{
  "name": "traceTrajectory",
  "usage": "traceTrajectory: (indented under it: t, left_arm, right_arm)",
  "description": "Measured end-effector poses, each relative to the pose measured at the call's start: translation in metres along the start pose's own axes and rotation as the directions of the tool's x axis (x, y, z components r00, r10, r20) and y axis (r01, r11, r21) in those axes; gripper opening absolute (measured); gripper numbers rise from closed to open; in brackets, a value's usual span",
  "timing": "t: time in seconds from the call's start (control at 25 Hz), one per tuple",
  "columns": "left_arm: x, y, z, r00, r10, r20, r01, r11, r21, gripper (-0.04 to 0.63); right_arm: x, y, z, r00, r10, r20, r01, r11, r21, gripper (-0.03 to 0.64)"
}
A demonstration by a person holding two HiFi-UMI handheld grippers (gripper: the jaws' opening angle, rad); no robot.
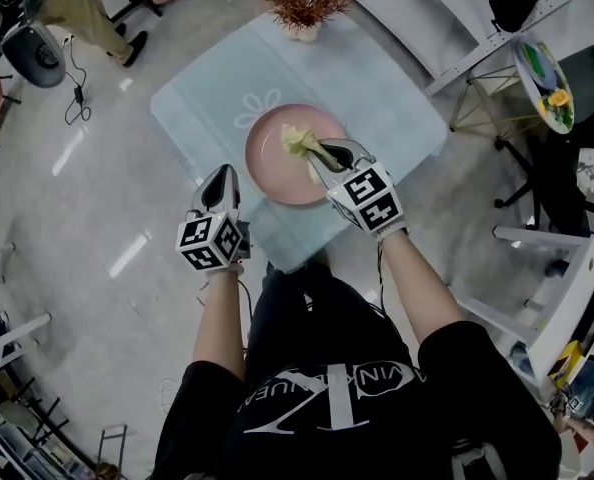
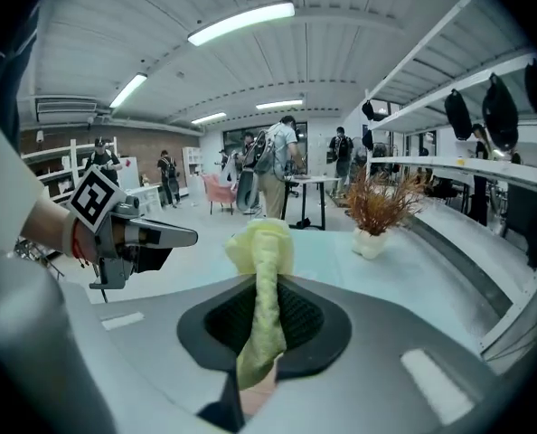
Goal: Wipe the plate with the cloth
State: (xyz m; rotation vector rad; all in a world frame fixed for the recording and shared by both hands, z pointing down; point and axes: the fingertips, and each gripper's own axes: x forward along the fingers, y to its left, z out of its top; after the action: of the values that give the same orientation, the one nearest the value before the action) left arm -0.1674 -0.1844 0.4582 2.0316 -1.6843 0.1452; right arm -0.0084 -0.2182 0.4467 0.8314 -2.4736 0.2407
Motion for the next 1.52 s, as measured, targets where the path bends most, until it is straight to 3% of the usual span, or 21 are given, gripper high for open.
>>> traceTrajectory:
  t: [0.4,0.8,1.52]
  left_arm:
    - [-0.037,-0.012,0.085,0.991,-0.004,0.136,-0.008,0.996,0.087,0.000]
    - [-0.071,-0.032,0.141,0.971,-0.002,0.240,-0.034,0.989,0.146,0.000]
    - [-0.124,-0.046,0.191,0.924,0.018,0.383,-0.104,0.974,0.204,0.000]
  right_arm:
    - [-0.056,-0.025,0.057,0.985,-0.085,0.151,0.075,0.995,0.070,0.038]
    - [-0.106,-0.042,0.103,0.951,-0.133,0.279,0.115,0.990,0.081,0.038]
    - [-0.158,-0.043,0.150,0.887,-0.173,0.429,0.147,0.985,0.093,0.038]
